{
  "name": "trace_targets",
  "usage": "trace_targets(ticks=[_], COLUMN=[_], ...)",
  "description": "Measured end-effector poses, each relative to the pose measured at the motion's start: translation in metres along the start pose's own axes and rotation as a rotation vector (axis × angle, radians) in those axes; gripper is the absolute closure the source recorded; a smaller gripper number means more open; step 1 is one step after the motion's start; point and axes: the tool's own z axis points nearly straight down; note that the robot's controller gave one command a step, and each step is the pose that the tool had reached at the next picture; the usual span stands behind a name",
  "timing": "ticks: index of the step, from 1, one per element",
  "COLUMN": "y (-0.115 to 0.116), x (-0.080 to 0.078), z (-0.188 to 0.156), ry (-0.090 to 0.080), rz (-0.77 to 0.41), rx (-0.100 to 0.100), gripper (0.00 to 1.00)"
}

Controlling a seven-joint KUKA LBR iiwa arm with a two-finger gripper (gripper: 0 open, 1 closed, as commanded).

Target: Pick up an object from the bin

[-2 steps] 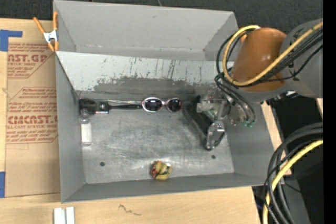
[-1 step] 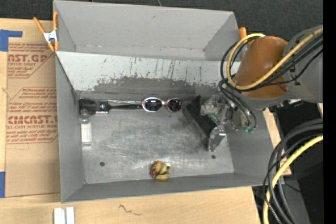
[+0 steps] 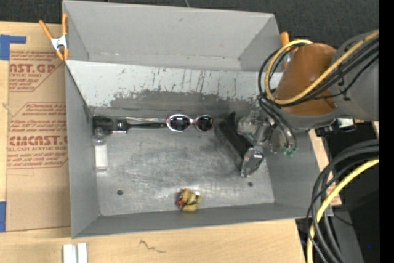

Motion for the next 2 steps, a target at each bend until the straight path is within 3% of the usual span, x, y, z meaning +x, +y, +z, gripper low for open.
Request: trace_targets(ticks=[1,2], y=[-0.001,-0.022], x=[0.006,-0.014], z=[-0.001,0.016], ry=[-0.009,-0.023], rz=[0.099,-0.215], rx=[0.003,0.006], gripper=[0.00,0.00])
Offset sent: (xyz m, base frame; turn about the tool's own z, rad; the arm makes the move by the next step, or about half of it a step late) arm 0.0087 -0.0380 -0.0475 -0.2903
